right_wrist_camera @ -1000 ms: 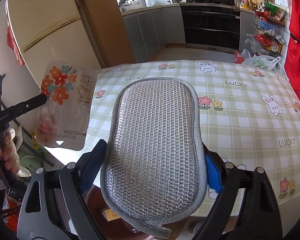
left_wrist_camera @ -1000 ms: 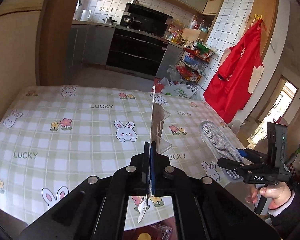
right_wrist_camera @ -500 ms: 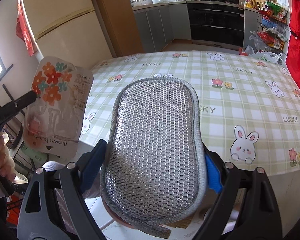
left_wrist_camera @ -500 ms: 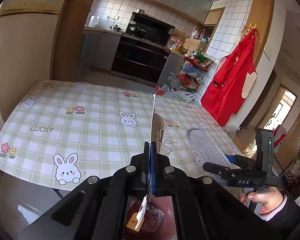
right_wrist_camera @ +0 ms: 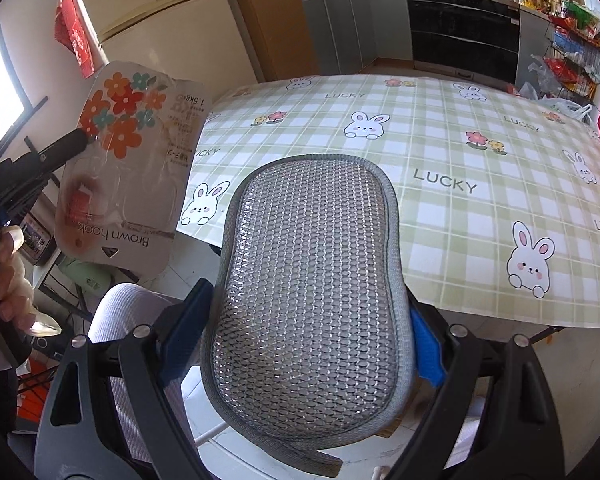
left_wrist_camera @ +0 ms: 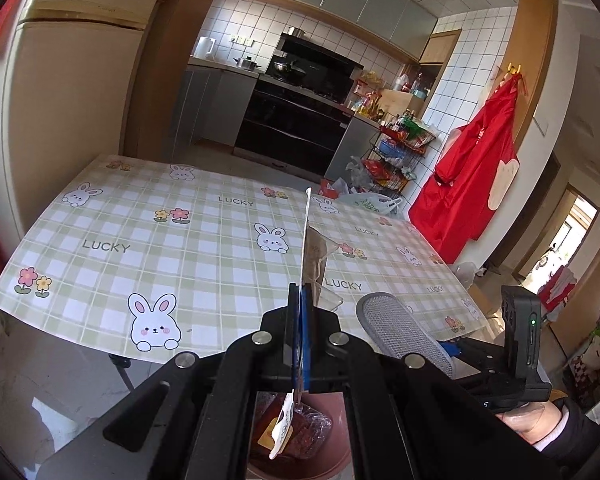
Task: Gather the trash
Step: 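Open the right tool over the pink bin to drop the grey sponge, then lower the flowered packet over the pink bin and open the left tool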
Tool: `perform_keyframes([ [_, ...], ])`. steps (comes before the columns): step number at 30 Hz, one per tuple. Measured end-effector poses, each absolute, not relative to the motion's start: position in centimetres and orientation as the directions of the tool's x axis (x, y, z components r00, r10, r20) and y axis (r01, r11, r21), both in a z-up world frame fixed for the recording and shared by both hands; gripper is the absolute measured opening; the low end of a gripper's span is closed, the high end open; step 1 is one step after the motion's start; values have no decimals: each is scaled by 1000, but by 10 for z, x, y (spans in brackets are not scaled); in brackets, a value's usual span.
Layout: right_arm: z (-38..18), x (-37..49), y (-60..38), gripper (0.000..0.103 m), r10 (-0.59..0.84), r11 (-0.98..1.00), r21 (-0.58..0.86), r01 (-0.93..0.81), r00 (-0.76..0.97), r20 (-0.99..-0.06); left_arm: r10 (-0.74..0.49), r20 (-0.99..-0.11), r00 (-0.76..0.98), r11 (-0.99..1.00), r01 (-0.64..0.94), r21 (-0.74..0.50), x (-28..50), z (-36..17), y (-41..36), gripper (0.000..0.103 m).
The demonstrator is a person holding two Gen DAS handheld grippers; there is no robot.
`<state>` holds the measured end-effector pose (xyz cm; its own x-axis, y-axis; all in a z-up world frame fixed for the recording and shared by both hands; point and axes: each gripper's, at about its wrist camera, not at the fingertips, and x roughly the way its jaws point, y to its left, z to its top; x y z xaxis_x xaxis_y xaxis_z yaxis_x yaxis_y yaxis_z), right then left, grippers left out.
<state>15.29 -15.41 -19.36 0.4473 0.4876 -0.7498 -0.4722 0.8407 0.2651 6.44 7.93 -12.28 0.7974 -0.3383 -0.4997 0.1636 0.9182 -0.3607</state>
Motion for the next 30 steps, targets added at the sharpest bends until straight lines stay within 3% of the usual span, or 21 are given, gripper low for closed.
perform_keyframes([
  [3, -201, 154, -150, 89, 501, 829, 283, -482, 418, -758, -330, -505, 797, 920, 153, -360, 66, -125, 82, 1],
  [5, -205, 155, -146, 97, 485, 836, 272, -476, 412, -771, -329, -510, 794, 920, 149, -362, 67, -127, 82, 1],
  [30, -178, 163, -210, 97, 399, 910, 236, -341, 563, -724, -436, -594, 676, 900, 322, -294, 67, -152, 17, 1],
])
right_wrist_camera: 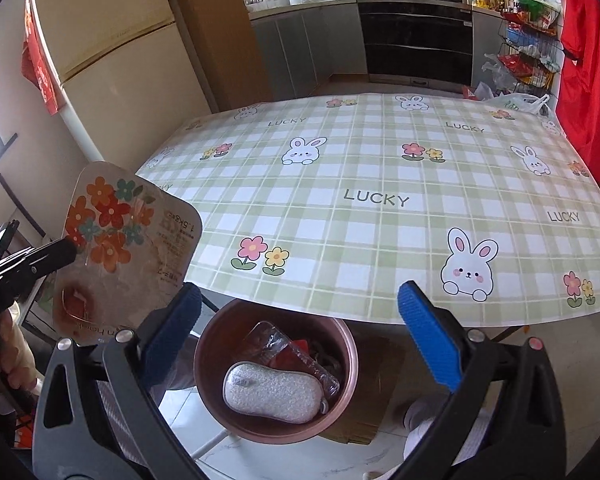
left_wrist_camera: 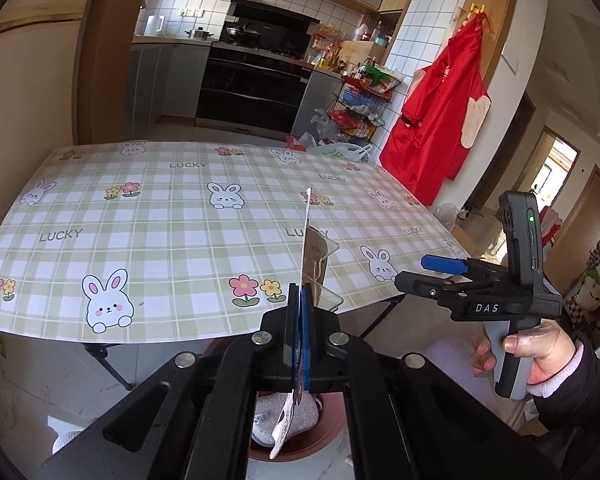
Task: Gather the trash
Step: 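Lower the flowered packet over the pink bin and open the left tool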
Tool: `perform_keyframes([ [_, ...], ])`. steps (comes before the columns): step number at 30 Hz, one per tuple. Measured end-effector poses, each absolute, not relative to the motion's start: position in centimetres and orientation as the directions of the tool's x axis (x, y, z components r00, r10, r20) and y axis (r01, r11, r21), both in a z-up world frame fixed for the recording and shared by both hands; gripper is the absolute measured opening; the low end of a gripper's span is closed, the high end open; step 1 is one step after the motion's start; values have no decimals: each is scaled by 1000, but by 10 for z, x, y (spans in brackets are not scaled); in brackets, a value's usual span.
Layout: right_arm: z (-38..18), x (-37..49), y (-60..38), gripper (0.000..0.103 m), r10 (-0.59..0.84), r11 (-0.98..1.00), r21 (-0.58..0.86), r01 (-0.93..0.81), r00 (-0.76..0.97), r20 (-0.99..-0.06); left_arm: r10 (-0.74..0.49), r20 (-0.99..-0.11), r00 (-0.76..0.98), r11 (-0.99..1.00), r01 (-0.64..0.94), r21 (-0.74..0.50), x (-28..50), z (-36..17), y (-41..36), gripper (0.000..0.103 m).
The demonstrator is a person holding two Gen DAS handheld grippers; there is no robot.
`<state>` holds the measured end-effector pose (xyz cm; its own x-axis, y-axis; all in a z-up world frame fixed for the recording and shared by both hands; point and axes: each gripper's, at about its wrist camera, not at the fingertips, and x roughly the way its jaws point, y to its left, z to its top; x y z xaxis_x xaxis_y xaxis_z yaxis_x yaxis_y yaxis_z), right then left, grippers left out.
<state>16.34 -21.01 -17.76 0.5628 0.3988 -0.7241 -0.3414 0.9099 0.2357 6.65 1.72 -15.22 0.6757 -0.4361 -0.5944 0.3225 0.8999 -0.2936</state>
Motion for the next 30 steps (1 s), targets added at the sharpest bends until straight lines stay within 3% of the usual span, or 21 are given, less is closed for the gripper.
perform_keyframes([
  [15, -187, 164, -226, 97, 388, 918, 254, -304, 563, -729, -473, -666, 576, 878, 364, -310, 86, -188, -21, 2],
  [17, -188, 164, -228, 97, 387, 919, 256, -300, 562, -731, -475, -674, 565, 875, 381, -297, 90, -194, -27, 14],
  [18, -189, 164, -228, 97, 387, 919, 258, -299, 560, -732, -458, -683, 569, 884, 376, -279, 91, -198, -27, 40],
  [19, -190, 164, -228, 97, 388, 918, 258, -300, 559, -733, -439, -690, 575, 894, 358, -270, 92, -201, -25, 60],
  [30, -185, 164, -225, 97, 375, 922, 232, -310, 568, -732, -284, -669, 686, 959, 208, -194, 89, -194, 15, 85],
])
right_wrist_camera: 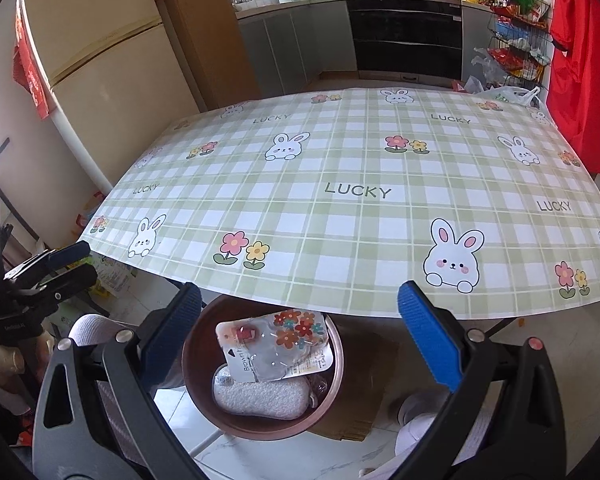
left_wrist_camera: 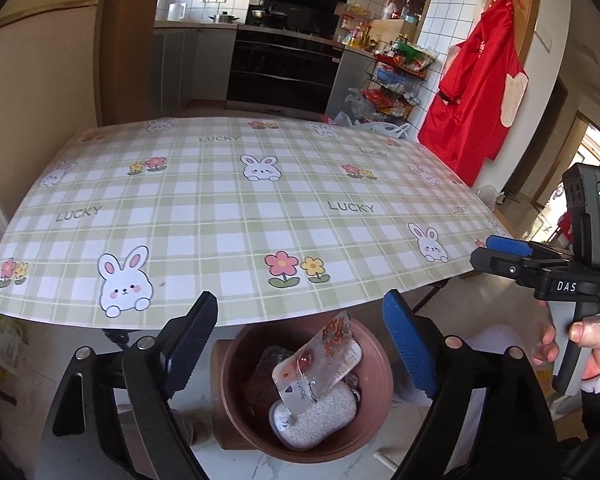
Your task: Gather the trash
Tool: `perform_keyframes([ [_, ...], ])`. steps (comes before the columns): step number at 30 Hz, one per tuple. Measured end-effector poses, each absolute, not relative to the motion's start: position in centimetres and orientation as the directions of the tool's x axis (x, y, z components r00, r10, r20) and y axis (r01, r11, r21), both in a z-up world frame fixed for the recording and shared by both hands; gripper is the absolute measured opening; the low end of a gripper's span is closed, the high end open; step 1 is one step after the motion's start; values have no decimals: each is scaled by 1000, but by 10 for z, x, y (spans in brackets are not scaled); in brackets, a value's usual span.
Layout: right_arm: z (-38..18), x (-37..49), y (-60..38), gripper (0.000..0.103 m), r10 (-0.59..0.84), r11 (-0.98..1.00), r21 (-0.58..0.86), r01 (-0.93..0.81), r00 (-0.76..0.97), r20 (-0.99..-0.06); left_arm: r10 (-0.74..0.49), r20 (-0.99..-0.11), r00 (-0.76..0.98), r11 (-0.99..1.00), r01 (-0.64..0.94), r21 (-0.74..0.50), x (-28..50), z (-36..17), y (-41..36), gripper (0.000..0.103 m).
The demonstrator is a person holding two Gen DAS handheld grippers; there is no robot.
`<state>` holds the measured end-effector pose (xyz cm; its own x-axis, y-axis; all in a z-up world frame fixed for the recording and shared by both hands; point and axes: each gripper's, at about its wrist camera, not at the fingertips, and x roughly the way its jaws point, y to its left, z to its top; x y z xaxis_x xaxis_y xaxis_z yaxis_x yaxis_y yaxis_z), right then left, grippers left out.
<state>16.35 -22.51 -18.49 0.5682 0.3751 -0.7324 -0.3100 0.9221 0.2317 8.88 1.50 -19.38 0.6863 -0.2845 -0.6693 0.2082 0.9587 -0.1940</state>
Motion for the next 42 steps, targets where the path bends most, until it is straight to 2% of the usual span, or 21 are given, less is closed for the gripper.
perform_keyframes([
  [10, -136, 154, -225, 97, 317, 937, 117, -329, 659, -682, -184, -573, 798, 982, 167, -84, 80, -145, 31, 96],
  [19, -54, 138, -233, 97, 256, 941, -38, -336, 781, -569, -162, -443, 882, 979, 200, 41, 65, -76, 28, 97],
  [27, -5, 117, -237, 97, 233, 948, -84, -308, 845, -481, -155, -347, 925, 973, 204, 111, 50, -30, 17, 97],
  [31, 4, 113, -239, 97, 239, 952, -63, -300, 854, -462, -164, -331, 929, 969, 214, 120, 45, -19, 13, 97],
  [42, 2, 114, -239, 97, 237, 956, -39, -290, 845, -480, -151, -335, 930, 968, 209, 142, 41, -15, 6, 97],
])
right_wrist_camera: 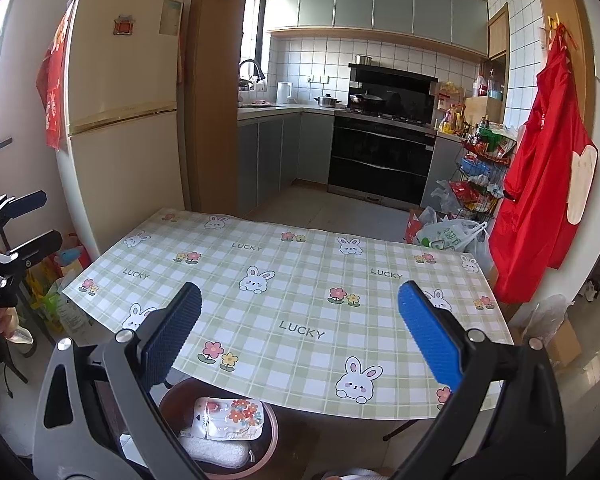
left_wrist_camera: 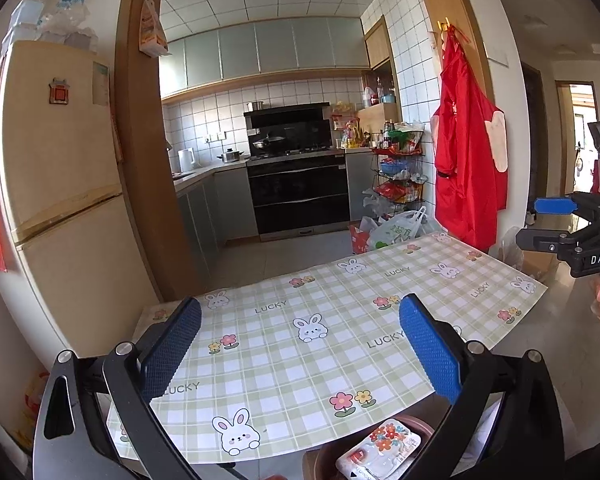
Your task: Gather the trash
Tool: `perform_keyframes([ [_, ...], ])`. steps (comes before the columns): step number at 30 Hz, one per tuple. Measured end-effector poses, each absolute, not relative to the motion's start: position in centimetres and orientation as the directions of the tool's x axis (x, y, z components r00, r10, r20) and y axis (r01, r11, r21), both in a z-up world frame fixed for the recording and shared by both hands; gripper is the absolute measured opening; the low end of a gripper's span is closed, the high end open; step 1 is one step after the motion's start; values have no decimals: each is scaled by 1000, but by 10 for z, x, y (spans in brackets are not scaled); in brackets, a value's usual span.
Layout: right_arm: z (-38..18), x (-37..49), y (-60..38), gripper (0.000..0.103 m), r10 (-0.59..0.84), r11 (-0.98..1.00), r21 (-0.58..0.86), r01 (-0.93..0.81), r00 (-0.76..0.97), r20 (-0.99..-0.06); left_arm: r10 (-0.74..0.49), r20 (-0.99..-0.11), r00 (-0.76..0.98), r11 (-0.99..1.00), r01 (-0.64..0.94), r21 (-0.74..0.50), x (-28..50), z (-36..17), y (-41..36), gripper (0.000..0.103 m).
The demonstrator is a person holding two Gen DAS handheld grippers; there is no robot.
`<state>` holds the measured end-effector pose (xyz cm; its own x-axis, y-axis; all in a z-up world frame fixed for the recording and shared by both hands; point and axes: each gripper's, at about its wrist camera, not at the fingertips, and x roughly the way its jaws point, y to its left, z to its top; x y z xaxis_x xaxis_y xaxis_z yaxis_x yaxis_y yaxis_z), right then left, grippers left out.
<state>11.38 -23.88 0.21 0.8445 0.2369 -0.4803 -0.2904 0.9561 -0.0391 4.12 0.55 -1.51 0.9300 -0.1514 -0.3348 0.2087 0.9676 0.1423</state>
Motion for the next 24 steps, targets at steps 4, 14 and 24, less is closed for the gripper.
perform_keyframes([
  [4, 2, 115, -239, 97, 240, 956, -34, -291, 843, -481, -159, -339, 927, 964, 220, 148, 43, -16, 3, 97],
  [14, 3, 116, -239, 97, 237, 956, -41, -292, 844, -481, -164, -341, 926, 964, 223, 142, 44, -16, 2, 97],
  [24, 2, 115, -241, 97, 233, 956, -44, -289, 846, -480, -174, -335, 926, 967, 224, 117, 44, -10, 8, 97],
])
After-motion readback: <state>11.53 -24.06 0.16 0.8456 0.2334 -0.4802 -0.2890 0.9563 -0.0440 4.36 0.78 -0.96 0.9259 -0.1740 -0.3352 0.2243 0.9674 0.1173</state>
